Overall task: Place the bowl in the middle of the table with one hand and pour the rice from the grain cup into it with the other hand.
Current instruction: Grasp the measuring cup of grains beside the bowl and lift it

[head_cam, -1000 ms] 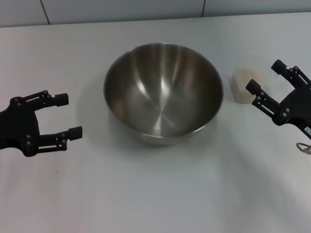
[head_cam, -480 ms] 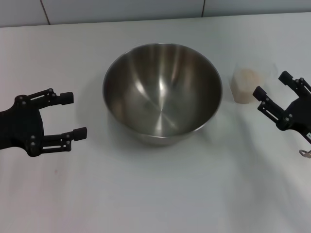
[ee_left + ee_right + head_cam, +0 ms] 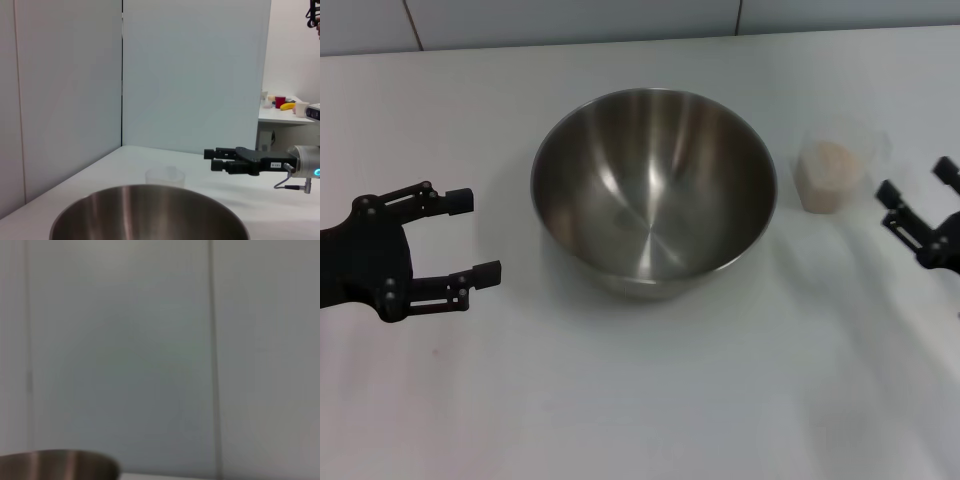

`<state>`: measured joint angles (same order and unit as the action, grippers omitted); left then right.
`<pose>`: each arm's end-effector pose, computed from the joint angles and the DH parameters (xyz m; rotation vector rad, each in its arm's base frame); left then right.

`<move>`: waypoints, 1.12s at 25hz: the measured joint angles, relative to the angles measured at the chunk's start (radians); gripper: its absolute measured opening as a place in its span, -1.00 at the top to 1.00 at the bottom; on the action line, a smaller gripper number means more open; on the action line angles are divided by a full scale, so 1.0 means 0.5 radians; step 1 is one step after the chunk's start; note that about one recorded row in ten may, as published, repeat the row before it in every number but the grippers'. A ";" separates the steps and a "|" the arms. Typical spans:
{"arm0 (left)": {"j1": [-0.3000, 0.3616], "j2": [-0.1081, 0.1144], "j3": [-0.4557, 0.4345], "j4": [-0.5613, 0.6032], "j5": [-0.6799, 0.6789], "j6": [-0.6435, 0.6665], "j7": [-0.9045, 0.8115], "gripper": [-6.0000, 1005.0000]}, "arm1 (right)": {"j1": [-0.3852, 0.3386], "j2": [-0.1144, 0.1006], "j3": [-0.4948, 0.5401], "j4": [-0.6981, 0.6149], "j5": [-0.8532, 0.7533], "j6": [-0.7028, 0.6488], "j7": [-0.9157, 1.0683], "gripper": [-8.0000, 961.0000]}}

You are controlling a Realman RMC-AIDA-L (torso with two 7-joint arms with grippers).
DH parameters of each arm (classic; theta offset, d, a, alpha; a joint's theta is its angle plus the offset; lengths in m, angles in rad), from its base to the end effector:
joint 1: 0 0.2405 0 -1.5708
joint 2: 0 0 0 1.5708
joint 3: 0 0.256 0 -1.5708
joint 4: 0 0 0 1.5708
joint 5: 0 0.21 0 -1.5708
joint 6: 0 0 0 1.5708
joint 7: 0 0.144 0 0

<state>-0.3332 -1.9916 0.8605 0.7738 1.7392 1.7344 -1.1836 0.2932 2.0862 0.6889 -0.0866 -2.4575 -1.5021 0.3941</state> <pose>-0.2798 0.2844 0.0451 -2.7376 -0.2659 -0.7926 0.3603 0.2430 -0.0099 -1.7995 0.5274 0.7784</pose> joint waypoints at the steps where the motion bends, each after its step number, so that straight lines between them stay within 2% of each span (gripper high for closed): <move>1: 0.000 0.000 0.000 0.000 0.000 0.000 0.000 -0.71 | 0.000 0.000 0.000 0.000 0.000 0.000 0.000 -0.63; 5: -0.002 -0.003 0.005 -0.006 -0.001 0.000 0.000 -0.71 | -0.056 0.004 0.269 0.064 0.001 0.105 -0.121 -0.63; 7: -0.003 -0.004 0.002 -0.004 -0.001 0.004 -0.005 -0.71 | -0.059 0.004 0.309 0.095 0.001 0.181 -0.147 -0.63; 15: -0.003 -0.005 0.000 0.004 -0.003 -0.001 -0.016 -0.72 | 0.001 0.001 0.359 0.221 0.003 0.498 -0.218 -0.63; 28: -0.019 -0.005 -0.022 0.008 -0.011 -0.008 -0.001 -0.71 | 0.085 -0.003 0.412 0.270 0.003 0.672 -0.233 -0.63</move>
<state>-0.3426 -1.9942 0.8497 0.7778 1.7337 1.7303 -1.1840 0.3356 2.0846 0.8951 0.0485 -2.4558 -1.1660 0.2775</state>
